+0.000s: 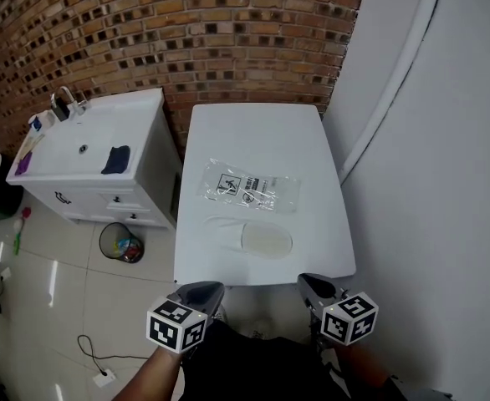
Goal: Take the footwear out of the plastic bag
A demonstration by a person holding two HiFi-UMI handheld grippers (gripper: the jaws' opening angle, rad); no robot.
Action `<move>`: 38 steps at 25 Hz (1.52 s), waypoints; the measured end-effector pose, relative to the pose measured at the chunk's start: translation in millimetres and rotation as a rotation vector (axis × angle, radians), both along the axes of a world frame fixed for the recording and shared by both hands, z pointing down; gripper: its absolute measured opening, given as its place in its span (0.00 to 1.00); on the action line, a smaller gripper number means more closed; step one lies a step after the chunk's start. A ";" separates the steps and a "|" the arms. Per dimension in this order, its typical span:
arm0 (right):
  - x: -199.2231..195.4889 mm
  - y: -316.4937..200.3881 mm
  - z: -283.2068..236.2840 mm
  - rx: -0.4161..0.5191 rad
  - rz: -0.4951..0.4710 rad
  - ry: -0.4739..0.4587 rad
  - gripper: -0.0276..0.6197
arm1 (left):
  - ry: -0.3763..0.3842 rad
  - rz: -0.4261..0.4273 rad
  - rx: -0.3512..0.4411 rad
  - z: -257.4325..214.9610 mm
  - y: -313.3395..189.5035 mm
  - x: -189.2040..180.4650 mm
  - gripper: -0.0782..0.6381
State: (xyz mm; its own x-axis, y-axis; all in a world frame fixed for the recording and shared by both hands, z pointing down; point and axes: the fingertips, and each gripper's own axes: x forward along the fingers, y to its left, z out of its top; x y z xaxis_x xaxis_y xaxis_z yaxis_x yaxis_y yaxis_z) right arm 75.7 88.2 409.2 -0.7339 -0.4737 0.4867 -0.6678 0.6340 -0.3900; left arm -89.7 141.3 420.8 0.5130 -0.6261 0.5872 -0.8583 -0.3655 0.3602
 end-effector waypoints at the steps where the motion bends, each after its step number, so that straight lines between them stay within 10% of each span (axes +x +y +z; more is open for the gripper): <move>1: 2.8 2.1 2.8 -0.005 -0.001 0.002 0.05 | -0.007 -0.006 -0.003 1.3 2.0 2.5 0.12; 38: 4.6 2.5 -16.7 0.116 -0.031 0.083 0.04 | -0.037 -0.012 0.045 -18.4 -1.3 8.5 0.12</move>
State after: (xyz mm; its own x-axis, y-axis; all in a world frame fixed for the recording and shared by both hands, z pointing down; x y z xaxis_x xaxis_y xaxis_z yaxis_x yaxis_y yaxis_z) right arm 80.3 90.7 392.5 -0.7085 -0.5082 0.4897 -0.6743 0.6921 -0.2574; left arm -81.2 140.0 402.5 0.4836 -0.6583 0.5769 -0.8752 -0.3698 0.3117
